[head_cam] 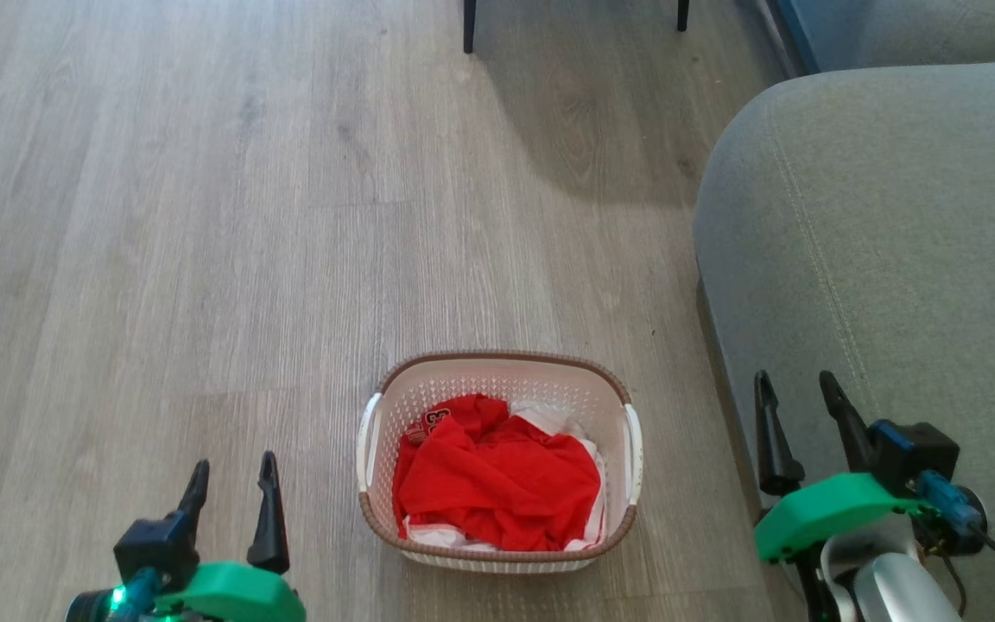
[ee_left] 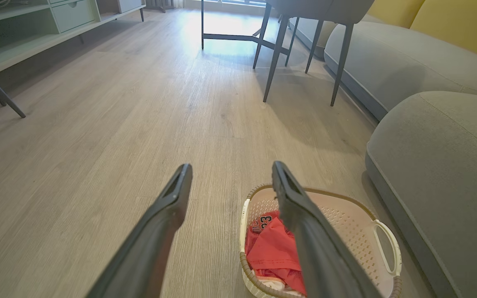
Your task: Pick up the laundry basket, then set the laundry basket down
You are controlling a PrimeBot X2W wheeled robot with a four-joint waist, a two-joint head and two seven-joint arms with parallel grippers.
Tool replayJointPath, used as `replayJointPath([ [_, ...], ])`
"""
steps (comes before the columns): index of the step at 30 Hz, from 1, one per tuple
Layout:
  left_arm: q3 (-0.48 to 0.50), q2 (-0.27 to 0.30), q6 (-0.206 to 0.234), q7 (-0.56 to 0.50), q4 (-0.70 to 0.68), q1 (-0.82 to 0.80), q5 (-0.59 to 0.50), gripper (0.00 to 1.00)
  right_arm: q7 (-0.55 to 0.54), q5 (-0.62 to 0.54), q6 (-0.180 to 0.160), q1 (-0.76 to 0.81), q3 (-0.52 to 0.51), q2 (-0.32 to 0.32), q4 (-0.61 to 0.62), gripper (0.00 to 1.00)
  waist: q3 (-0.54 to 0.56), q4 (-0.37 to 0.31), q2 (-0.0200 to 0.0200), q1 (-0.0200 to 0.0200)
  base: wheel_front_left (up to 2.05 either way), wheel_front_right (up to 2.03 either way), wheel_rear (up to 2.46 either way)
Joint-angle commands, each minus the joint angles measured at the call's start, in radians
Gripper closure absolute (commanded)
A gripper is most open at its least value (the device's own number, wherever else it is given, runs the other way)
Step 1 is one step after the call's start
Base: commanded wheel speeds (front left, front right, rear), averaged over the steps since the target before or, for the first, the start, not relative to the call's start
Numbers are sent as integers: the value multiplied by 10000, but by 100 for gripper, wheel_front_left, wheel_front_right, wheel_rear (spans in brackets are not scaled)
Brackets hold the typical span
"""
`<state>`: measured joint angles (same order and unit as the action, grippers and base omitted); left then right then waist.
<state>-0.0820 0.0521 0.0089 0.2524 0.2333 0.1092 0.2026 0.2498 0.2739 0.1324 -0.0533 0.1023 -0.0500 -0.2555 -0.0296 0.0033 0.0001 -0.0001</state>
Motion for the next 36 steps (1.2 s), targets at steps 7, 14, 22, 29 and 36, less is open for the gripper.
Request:
replayJointPath([
  [7, 399, -16, -27, 93, -362, -188, -181, 0, 120, -88, -17, -47, 122, -3, 487, 0, 77, -1, -1, 1, 0, 0, 0],
  [14, 380, -17, -31, 93, -435, -131, -243, 0, 120, -95, -17, -47, 87, -3, 515, 0, 11, -32, -1, 1, 0, 0, 0],
  [22, -46, -6, -3, -54, 201, 165, -152, 100, -22, 8, 0, 80, -82, 73, -214, 100, -21, -43, -1, 1, 0, 0, 0],
  [29, 64, -6, -77, -256, 265, 38, 614, 100, -169, 774, -1, 79, -135, 33, -226, 100, -6, -42, -1, 1, 0, 0, 0],
  [36, 176, -7, -156, -457, 251, -88, 1415, 100, -333, 1573, -2, 34, -201, -13, -217, 100, 10, -42, -1, 1, 0, 0, 0],
])
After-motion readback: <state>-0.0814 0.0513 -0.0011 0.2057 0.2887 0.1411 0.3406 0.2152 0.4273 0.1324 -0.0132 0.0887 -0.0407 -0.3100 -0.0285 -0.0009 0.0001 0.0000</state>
